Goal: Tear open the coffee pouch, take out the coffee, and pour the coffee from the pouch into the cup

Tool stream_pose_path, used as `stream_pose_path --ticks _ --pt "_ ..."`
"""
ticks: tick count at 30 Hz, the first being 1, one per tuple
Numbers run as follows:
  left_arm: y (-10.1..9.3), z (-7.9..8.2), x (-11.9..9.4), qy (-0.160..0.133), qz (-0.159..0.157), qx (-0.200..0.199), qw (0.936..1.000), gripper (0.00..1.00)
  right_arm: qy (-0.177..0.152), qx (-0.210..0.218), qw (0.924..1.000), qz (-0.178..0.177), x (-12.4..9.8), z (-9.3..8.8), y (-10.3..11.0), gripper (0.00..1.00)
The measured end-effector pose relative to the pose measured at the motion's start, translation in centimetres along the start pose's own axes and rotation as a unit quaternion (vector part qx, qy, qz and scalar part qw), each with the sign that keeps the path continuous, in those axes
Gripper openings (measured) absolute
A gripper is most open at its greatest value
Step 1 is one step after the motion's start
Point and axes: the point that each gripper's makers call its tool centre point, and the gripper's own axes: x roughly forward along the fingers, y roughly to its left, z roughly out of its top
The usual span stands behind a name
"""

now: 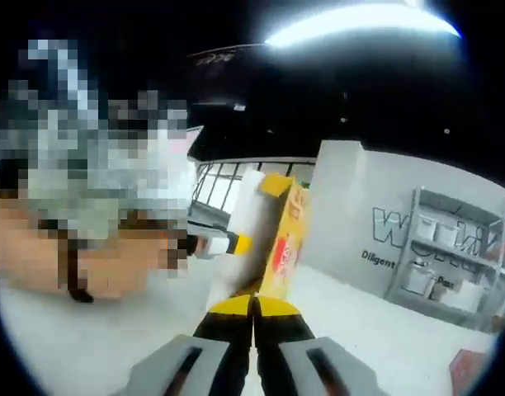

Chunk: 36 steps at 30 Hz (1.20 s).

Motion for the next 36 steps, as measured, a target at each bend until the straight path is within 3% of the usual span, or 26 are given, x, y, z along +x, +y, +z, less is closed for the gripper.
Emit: stream_pose_path --ticks 5,10,11,12,14,18,22,24,27,28,29,31,32,34,36 --pt "1.6 -0.2 1.8 0.007 0.012 0.005 0.9999 0.04 -0.026 0.022 0.9992 0.019 -3.1 1.1 -1.6 0.01" --pt "1.6 -0.2 1.9 0.008 -0.002 0.020 0.9998 0.07 -0.065 0.084 0.9923 0.064 -6.4 2.6 -2.8 0.01" --pt "1.4 -0.1 1.6 0.008 -0.007 0.030 0.9995 0.11 -0.067 0.090 0.9920 0.058 -7.3 2.7 -3.8 0.01" --pt "1.2 0.1 1.4 0.005 -0.013 0.027 0.9995 0.21 -0.072 0.099 0.9903 0.066 -7.6 3.0 -4.3 0.01" --pt "1.0 1.0 0.5 -0.007 -0.022 0.025 0.9994 0.32 -0.080 0.111 0.9885 0.065 -8.7 3.2 -5.6 0.01" --pt "0.5 3.3 -2.1 -0.034 -0.037 0.023 0.9985 0.38 -0.098 0.131 0.9841 0.069 -10.7 3.9 -7.6 0.01" --pt "-0.7 6.0 -5.7 -0.075 -0.048 0.017 0.9959 0.36 -0.119 0.147 0.9774 0.094 -12.4 4.9 -8.4 0.01" --pt "-2.5 7.4 -7.4 -0.104 -0.065 0.052 0.9910 0.35 -0.124 0.151 0.9753 0.103 -13.3 5.2 -8.8 0.01" --pt "-7.6 8.5 -9.6 -0.142 -0.124 0.098 0.9771 0.33 -0.132 0.157 0.9717 0.118 -14.1 5.5 -9.0 0.01" --pt "-10.8 8.7 -10.6 -0.156 -0.177 0.118 0.9646 0.34 -0.134 0.156 0.9699 0.130 -14.5 5.6 -8.8 0.01" --pt "-13.1 8.5 -11.3 -0.158 -0.214 0.124 0.9560 0.35 -0.136 0.156 0.9696 0.131 -14.7 5.7 -8.9 0.01" --pt "-15.9 7.8 -12.2 -0.163 -0.249 0.151 0.9425 0.38 -0.141 0.162 0.9663 0.143 -15.1 5.9 -8.7 0.01" --pt "-17.8 7.3 -13.0 -0.176 -0.285 0.153 0.9299 0.40 -0.142 0.164 0.9644 0.152 -15.3 5.9 -8.4 0.01" --pt "-20.8 4.9 -13.5 -0.143 -0.339 0.148 0.9181 0.49 -0.141 0.163 0.9606 0.176 -15.5 6.0 -7.6 0.01" --pt "-23.6 2.6 -14.1 -0.127 -0.380 0.176 0.8992 0.53 -0.130 0.151 0.9593 0.200 -15.6 6.0 -6.6 0.01"
